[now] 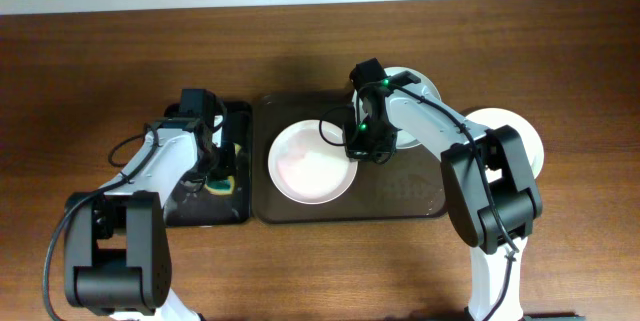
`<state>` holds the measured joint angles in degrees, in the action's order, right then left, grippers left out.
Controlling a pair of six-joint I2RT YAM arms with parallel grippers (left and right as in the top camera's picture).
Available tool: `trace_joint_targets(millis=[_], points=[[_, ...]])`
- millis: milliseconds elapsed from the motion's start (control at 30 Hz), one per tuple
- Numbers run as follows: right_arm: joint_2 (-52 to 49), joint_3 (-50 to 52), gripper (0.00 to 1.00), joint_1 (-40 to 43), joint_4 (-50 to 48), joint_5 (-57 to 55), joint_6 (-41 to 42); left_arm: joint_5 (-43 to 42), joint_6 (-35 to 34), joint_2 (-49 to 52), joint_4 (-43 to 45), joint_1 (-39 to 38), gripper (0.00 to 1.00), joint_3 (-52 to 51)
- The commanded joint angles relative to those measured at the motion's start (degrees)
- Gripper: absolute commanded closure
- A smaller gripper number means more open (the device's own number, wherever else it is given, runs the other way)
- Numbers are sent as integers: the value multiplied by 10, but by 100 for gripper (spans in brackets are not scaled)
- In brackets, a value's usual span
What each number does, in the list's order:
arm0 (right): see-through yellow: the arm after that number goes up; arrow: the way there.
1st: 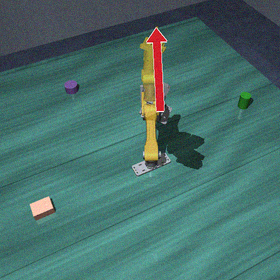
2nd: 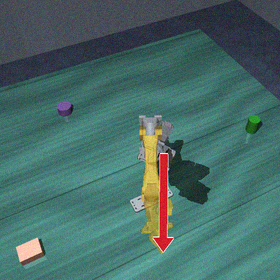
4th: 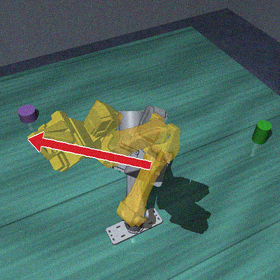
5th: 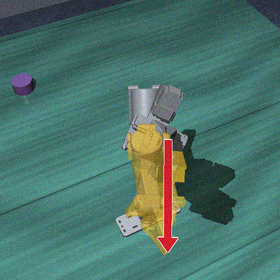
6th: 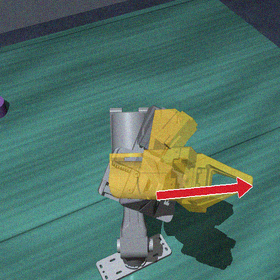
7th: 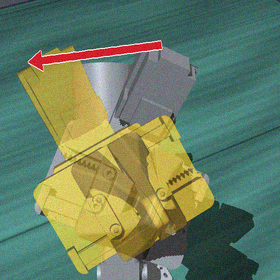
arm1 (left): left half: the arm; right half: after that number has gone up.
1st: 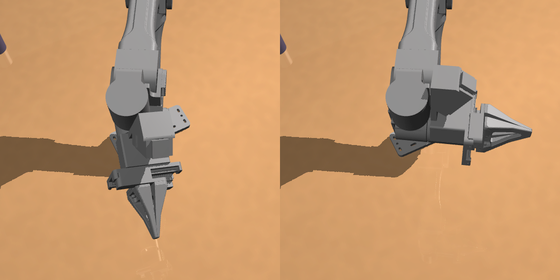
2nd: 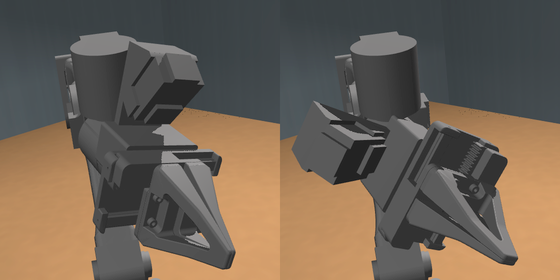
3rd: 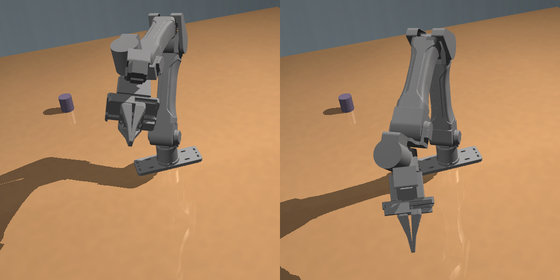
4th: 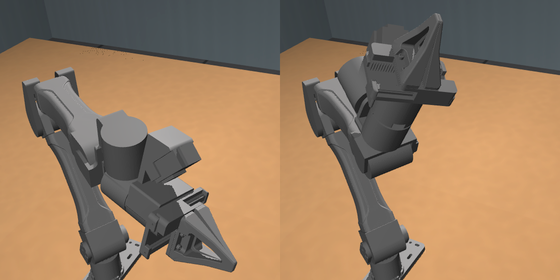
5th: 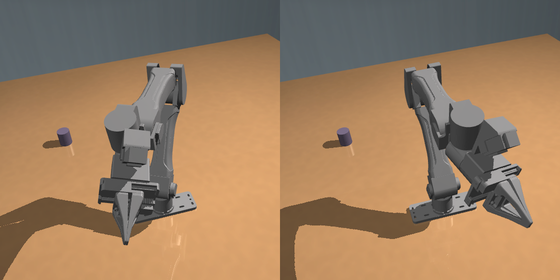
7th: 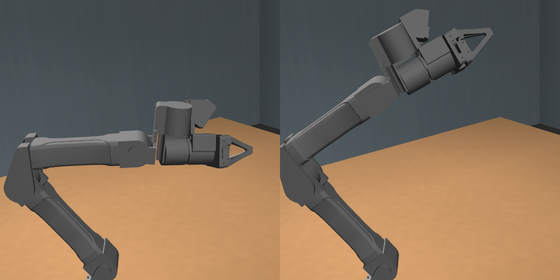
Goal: Clean dirty plates on tray and stack at the side
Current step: 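Return the sponge to the black tray with the left gripper, then lift the cleaned plate and stack it on the right plate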
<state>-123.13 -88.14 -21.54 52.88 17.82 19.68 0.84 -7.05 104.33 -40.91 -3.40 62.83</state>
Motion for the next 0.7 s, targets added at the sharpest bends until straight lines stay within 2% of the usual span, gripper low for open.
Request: trace_joint_targets(millis=[0, 100, 133, 167, 200, 233, 267, 300, 467, 567, 667], points=[[6, 5, 91, 2, 3, -20, 1, -2, 1, -13, -6, 2, 100, -9], [6, 5, 91, 2, 2, -20, 1, -3, 0, -32, -6, 2, 100, -3], [6, 5, 75, 2, 1, -20, 1, -9, 0, -43, -5, 2, 54, 2], [6, 5, 67, 2, -3, -20, 1, -23, 1, -65, -7, 2, 20, 13], [6, 5, 67, 2, -4, -20, 1, -46, 1, -80, -7, 2, 11, 16], [6, 5, 71, 2, -4, -20, 1, -82, 1, -99, -10, 2, 11, 16], [6, 5, 86, 2, -1, -20, 1, -95, 0, -102, -19, 2, 9, 16], [6, 5, 96, 2, 3, -19, 1, -95, 0, -102, -32, 2, 9, 16], [24, 4, 96, 2, 38, 5, -19, -95, 1, -102, -52, 2, 8, 14], [126, 4, 96, 2, 56, -86, -18, -95, 1, -102, -52, 2, 8, 13], [180, 4, 96, 2, 86, -169, -18, -95, 1, -102, -51, 2, 7, 13]])
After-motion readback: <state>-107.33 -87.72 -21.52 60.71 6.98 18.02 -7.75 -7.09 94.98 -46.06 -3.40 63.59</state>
